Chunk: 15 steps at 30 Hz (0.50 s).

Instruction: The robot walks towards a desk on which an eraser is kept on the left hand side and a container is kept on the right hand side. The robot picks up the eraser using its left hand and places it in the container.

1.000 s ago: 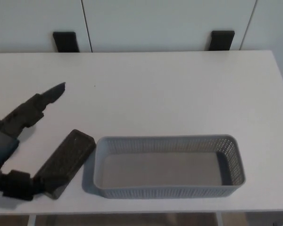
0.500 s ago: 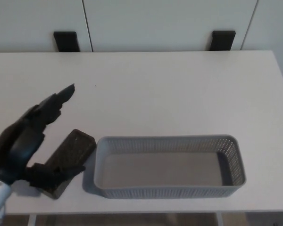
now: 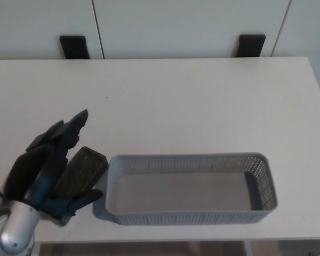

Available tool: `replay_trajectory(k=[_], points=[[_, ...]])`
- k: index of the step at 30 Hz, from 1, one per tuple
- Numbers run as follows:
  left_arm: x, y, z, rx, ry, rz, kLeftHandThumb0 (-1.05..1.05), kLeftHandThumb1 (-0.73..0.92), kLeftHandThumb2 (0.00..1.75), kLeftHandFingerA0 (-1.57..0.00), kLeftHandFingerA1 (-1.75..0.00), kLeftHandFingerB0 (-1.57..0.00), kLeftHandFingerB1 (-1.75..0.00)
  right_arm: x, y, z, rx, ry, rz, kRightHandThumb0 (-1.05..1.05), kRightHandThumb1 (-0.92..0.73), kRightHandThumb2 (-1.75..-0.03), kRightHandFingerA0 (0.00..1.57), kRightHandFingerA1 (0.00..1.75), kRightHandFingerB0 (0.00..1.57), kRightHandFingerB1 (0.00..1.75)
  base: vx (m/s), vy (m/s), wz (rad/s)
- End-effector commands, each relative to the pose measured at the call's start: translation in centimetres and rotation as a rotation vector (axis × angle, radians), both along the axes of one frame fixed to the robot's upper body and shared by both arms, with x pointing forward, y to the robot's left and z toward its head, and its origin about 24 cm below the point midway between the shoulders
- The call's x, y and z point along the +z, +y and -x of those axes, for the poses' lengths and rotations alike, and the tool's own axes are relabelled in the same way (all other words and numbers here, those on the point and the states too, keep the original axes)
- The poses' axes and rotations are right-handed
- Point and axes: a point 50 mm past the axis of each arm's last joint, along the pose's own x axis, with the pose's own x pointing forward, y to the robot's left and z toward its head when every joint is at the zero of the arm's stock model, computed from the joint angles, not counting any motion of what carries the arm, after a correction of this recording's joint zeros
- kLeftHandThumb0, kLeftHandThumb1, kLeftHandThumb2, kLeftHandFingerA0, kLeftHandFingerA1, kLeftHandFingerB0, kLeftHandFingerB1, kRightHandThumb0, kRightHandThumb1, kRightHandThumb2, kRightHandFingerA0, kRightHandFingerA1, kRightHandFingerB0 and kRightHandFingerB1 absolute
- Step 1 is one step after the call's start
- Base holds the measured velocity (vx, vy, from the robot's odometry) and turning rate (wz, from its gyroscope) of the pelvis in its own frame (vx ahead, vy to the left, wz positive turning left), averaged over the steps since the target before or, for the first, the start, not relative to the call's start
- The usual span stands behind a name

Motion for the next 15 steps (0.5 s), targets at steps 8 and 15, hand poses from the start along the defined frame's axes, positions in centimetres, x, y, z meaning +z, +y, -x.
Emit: replay_trajectory(k=[8, 15], points=[[-1.20, 2.33, 0.48, 0.203, -0.043, -0.250, -0.59, 0.38, 0.71, 0.00, -0.09, -0.06, -0.11, 0.33, -1.24, 0.27, 0.042, 0.018, 0.069, -0.41, -0.58, -0.56, 0.60, 0.51, 0.39, 0.41, 0.00, 0.000, 0.00], [-1.40, 2.14, 0.81, 0.194, -0.030, -0.269, -0.57, 0.37, 0.72, 0.00, -0.15, -0.06, -0.16, 0.42, -1.23, 0.15, 0.070, 0.024, 0.074, -0.42, -0.58, -0.56, 0.60, 0.52, 0.39, 0.42, 0.00, 0.000, 0.00]])
